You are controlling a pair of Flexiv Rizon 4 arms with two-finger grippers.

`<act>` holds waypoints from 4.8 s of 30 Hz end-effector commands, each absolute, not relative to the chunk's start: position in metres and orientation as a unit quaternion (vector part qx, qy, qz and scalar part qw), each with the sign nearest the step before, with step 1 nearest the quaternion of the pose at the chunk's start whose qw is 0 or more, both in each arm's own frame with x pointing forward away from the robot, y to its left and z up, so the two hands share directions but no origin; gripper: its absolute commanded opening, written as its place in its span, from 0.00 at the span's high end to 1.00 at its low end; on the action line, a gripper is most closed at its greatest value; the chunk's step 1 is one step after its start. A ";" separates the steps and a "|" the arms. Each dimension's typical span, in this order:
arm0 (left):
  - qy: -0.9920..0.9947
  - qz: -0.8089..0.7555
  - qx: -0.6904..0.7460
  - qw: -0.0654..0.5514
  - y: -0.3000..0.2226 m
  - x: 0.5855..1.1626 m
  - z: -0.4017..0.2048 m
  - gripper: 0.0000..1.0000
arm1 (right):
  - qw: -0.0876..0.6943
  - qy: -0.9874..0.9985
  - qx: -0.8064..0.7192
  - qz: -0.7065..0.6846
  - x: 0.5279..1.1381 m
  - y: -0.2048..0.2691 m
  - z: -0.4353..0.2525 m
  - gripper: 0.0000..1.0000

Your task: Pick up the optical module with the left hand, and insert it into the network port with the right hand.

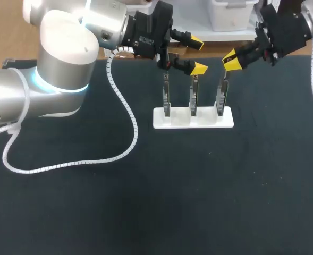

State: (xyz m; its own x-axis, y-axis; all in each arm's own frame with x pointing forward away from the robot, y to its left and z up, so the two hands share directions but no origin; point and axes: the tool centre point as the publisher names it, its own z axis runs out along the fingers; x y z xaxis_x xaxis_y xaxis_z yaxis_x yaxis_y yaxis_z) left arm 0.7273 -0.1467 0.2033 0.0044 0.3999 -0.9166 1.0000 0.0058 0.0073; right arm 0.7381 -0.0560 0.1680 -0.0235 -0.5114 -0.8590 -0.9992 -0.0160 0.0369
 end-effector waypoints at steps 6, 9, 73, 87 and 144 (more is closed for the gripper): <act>0.593 -0.383 0.591 0.391 -0.147 0.726 0.203 0.00 | 0.339 0.605 -0.628 0.352 0.738 -0.051 0.176 1.00; 0.593 -0.383 0.591 0.391 -0.147 0.726 0.203 0.00 | 0.341 0.604 -0.629 0.351 0.738 -0.051 0.178 1.00; 0.593 -0.383 0.591 0.391 -0.147 0.726 0.203 0.00 | 0.328 0.606 -0.635 0.350 0.738 -0.052 0.169 1.00; 0.593 -0.383 0.591 0.391 -0.147 0.726 0.203 0.00 | 0.316 0.608 -0.636 0.354 0.737 -0.051 0.163 1.00; 0.593 -0.383 0.591 0.391 -0.147 0.726 0.203 0.00 | 0.334 0.612 -0.615 0.368 0.745 -0.052 0.166 1.00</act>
State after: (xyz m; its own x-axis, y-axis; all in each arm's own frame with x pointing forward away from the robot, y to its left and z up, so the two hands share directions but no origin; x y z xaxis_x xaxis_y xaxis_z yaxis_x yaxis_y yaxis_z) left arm 0.7273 -0.1467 0.2033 0.0044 0.3999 -0.9166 1.0000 0.0059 0.0074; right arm 0.7419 -0.0525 0.1687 -0.0204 -0.5083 -0.8609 -0.9990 -0.0242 0.0380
